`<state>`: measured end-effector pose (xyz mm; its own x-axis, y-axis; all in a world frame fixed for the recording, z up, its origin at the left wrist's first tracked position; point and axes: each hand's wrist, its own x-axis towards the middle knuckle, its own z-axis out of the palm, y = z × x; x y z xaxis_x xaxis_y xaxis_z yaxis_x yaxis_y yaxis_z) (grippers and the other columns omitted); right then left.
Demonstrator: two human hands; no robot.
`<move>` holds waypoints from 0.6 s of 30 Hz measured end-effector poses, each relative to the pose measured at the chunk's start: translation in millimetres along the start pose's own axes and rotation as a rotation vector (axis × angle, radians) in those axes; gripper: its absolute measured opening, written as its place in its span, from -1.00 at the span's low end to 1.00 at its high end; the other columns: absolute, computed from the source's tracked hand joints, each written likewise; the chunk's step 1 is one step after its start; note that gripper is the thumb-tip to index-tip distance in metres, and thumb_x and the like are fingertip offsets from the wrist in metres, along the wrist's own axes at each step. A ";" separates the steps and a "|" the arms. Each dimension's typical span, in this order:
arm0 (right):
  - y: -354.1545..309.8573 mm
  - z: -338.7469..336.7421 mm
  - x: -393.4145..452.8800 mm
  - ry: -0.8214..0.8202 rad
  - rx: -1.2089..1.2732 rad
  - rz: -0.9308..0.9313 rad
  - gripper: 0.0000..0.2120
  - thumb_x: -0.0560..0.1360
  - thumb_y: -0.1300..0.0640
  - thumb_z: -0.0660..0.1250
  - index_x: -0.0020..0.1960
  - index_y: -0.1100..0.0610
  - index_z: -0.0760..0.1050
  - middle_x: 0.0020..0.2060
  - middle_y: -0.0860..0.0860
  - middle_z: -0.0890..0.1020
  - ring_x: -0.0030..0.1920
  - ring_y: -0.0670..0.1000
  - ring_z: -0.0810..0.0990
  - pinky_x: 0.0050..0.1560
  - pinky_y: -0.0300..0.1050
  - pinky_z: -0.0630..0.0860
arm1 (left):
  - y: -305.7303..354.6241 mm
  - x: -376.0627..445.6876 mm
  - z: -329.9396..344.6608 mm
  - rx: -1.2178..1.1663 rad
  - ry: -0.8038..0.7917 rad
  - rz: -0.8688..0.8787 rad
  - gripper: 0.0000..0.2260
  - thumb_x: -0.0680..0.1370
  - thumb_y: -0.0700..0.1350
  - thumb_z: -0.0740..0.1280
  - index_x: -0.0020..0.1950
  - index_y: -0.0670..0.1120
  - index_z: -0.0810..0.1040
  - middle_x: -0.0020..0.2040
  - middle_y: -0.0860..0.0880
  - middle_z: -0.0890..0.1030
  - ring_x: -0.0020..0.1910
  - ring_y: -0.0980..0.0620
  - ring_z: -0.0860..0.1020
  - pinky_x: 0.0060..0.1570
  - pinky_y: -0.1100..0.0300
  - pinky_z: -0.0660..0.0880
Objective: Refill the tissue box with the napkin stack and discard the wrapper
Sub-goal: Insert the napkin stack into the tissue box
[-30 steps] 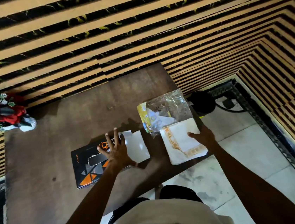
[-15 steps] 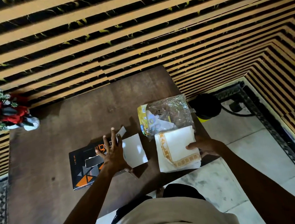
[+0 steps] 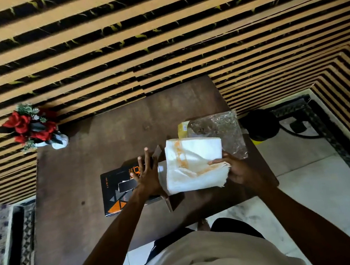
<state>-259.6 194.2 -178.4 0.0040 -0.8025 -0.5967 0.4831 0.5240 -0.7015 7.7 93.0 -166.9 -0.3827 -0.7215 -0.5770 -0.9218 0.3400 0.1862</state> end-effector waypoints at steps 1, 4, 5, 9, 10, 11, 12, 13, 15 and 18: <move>6.0 8.6 9.2 -0.008 -0.045 0.005 -0.64 0.41 0.47 0.28 0.17 0.25 0.52 -0.08 0.12 0.73 -0.14 0.08 0.71 -0.15 -0.08 0.65 | -1.2 0.3 0.3 -0.020 0.016 0.009 0.32 0.12 0.14 0.64 0.56 0.04 -0.26 0.53 -0.12 -0.44 0.51 -0.33 -0.35 0.28 -0.57 -0.10; 17.0 22.5 28.6 -0.029 -0.194 0.029 -0.46 0.37 0.40 0.37 0.34 0.27 0.41 0.17 0.20 0.63 0.05 0.16 0.64 0.05 0.03 0.60 | -4.4 -0.5 1.0 -0.053 0.047 0.021 0.22 0.19 0.14 0.61 0.56 0.10 -0.21 0.54 -0.12 -0.42 0.52 -0.33 -0.30 0.29 -0.57 -0.10; 19.0 24.1 33.9 -0.023 -0.238 0.032 -0.48 0.40 0.43 0.33 0.35 0.26 0.41 0.16 0.17 0.62 0.02 0.10 0.65 0.02 -0.03 0.62 | -6.7 -1.4 1.1 -0.038 0.043 0.027 0.24 0.17 0.14 0.61 0.57 0.10 -0.21 0.54 -0.13 -0.42 0.52 -0.34 -0.31 0.29 -0.57 -0.10; 19.5 25.5 41.1 -0.011 -0.360 0.032 -0.57 0.48 0.46 0.21 0.30 0.19 0.46 0.01 0.03 0.67 -0.12 -0.11 0.69 -0.11 -0.23 0.61 | -16.3 -5.8 0.7 0.019 -0.024 0.021 0.32 0.10 0.13 0.64 0.57 0.02 -0.21 0.52 -0.18 -0.44 0.51 -0.34 -0.33 0.31 -0.57 -0.08; 20.9 25.1 42.7 -0.012 -0.381 0.035 -0.60 0.50 0.45 0.19 0.26 0.17 0.49 0.01 0.04 0.68 -0.12 -0.10 0.69 -0.09 -0.21 0.61 | -18.9 -8.2 0.2 0.021 -0.032 0.023 0.32 0.10 0.12 0.65 0.57 0.02 -0.21 0.52 -0.18 -0.44 0.51 -0.33 -0.32 0.31 -0.57 -0.07; 22.3 24.3 45.2 0.004 -0.405 0.034 -0.63 0.52 0.42 0.18 0.23 0.15 0.52 0.02 0.06 0.68 -0.10 -0.08 0.69 -0.04 -0.17 0.62 | -21.0 -9.3 -0.5 0.012 -0.035 0.029 0.32 0.09 0.11 0.65 0.57 0.03 -0.20 0.52 -0.18 -0.44 0.51 -0.33 -0.32 0.31 -0.56 -0.06; 23.6 25.7 46.1 0.024 -0.422 0.038 -0.66 0.53 0.38 0.18 0.22 0.14 0.54 0.05 0.08 0.68 -0.05 -0.03 0.69 0.03 -0.10 0.62 | -23.7 -11.4 -0.8 -0.007 -0.036 0.035 0.32 0.08 0.09 0.66 0.57 0.03 -0.19 0.52 -0.18 -0.45 0.51 -0.33 -0.32 0.31 -0.57 -0.05; 24.9 24.8 48.9 0.051 -0.435 0.049 -0.68 0.55 0.34 0.19 0.23 0.13 0.55 0.09 0.10 0.68 0.02 0.04 0.68 0.11 0.00 0.60 | -24.6 -12.0 -1.7 -0.026 -0.034 0.043 0.33 0.07 0.08 0.66 0.58 0.03 -0.18 0.52 -0.18 -0.45 0.51 -0.34 -0.32 0.31 -0.57 -0.04; 34.5 21.7 62.2 0.079 -0.462 0.058 -0.69 0.56 0.23 0.23 0.27 0.12 0.53 0.15 0.13 0.66 0.12 0.14 0.65 0.23 0.13 0.54 | -30.5 -12.4 -0.6 -0.059 -0.029 0.064 0.32 0.07 0.07 0.67 0.58 0.03 -0.15 0.51 -0.19 -0.45 0.51 -0.35 -0.31 0.32 -0.56 -0.01; 31.0 43.6 65.4 0.114 -0.541 0.077 -0.76 0.54 0.09 0.26 0.15 0.10 0.57 0.00 0.09 0.70 -0.07 0.05 0.68 0.00 0.06 0.63 | -38.9 -10.8 2.7 -0.106 -0.008 0.109 0.28 0.07 0.15 0.64 0.58 0.09 -0.11 0.51 -0.16 -0.46 0.50 -0.37 -0.32 0.33 -0.55 0.00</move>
<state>-206.2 145.5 -222.2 -0.0880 -0.7355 -0.6718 -0.0328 0.6762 -0.7360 47.9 89.2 -170.1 -0.4808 -0.6789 -0.5549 -0.8763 0.3499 0.3311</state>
